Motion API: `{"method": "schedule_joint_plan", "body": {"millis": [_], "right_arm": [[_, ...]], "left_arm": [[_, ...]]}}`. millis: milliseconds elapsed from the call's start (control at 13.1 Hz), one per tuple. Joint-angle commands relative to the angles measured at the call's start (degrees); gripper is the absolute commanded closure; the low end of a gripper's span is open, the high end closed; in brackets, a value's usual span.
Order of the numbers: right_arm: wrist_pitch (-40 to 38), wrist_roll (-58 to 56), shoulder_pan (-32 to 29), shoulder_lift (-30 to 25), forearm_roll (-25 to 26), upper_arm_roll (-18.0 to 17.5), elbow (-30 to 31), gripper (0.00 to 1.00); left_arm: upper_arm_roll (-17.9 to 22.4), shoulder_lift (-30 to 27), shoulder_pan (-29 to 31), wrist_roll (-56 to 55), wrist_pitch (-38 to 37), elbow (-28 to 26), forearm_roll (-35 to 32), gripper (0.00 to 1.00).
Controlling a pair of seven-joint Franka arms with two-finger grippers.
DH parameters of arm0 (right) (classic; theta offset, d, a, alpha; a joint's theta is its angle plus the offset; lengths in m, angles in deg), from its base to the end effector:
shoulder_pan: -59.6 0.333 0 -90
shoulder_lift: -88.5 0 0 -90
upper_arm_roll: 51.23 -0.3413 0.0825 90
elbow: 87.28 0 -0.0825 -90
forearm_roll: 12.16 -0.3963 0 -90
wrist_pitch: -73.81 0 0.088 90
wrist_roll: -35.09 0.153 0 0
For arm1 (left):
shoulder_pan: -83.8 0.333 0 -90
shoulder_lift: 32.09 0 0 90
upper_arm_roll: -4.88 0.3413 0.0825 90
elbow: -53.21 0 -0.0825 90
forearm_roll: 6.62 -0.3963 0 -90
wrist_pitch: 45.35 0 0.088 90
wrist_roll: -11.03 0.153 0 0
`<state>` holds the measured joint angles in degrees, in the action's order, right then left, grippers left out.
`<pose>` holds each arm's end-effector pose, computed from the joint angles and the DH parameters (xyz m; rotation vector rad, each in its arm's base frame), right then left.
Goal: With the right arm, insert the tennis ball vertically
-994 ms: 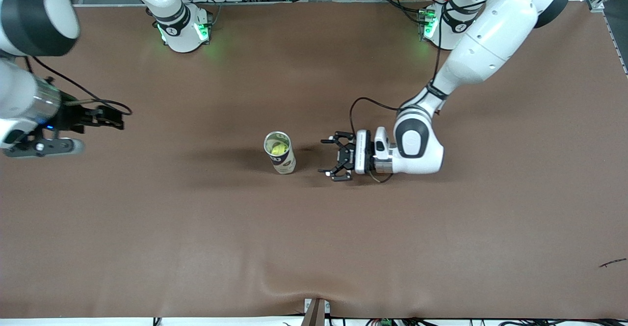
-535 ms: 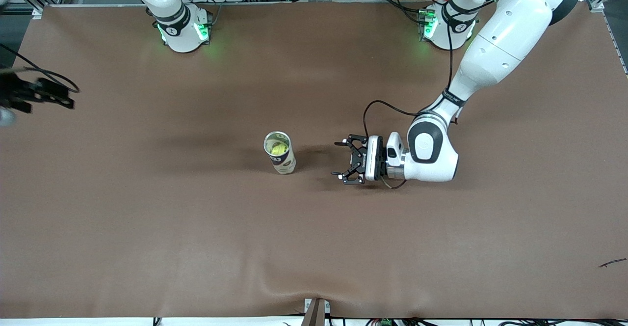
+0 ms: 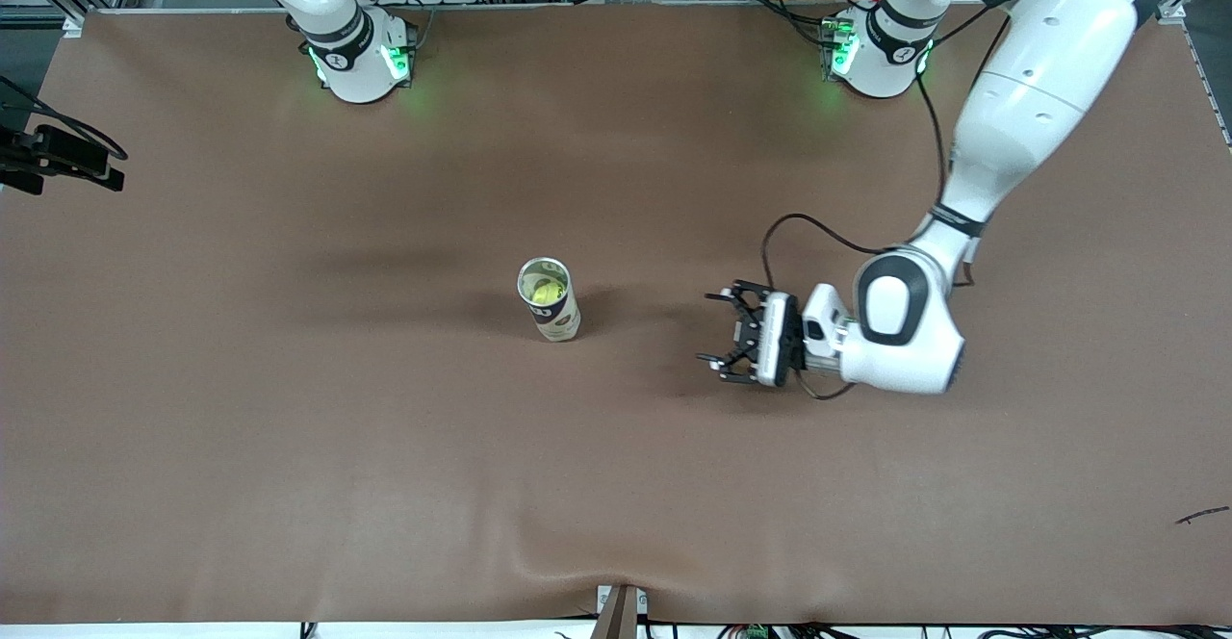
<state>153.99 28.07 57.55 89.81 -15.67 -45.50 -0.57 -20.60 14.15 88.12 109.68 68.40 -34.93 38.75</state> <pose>0.5462 -0.0637 0.6052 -3.0595 0.0108 0.1961 0.6542 -0.2856 0.2060 1.5350 -1.4892 0.4558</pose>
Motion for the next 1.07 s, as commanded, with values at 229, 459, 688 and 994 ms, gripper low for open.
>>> {"method": "schedule_joint_plan", "body": {"millis": [229,459,688,994], "right_arm": [[0.6,1.1,1.0,-0.1,-1.3,1.0,-0.3,0.0],[1.3,0.5,-0.4,-0.3,-0.9,1.1,-0.5,0.0],[1.6,0.0,-0.3,-0.3,-1.1,1.0,-0.5,0.0],[1.4,0.0,-0.4,-0.3,-1.1,1.0,-0.4,0.0]], "left_arm": [[5.3,-6.9,-0.4,-20.8,-12.7,5.6,-14.6,0.0],[6.1,-13.2,-0.5,-36.0,-17.4,5.6,-22.3,0.0],[7.0,-19.3,-0.9,-52.3,-22.0,5.6,-26.8,0.0],[12.5,-27.1,-5.2,-69.0,-25.9,5.1,-31.3,0.0]]}}
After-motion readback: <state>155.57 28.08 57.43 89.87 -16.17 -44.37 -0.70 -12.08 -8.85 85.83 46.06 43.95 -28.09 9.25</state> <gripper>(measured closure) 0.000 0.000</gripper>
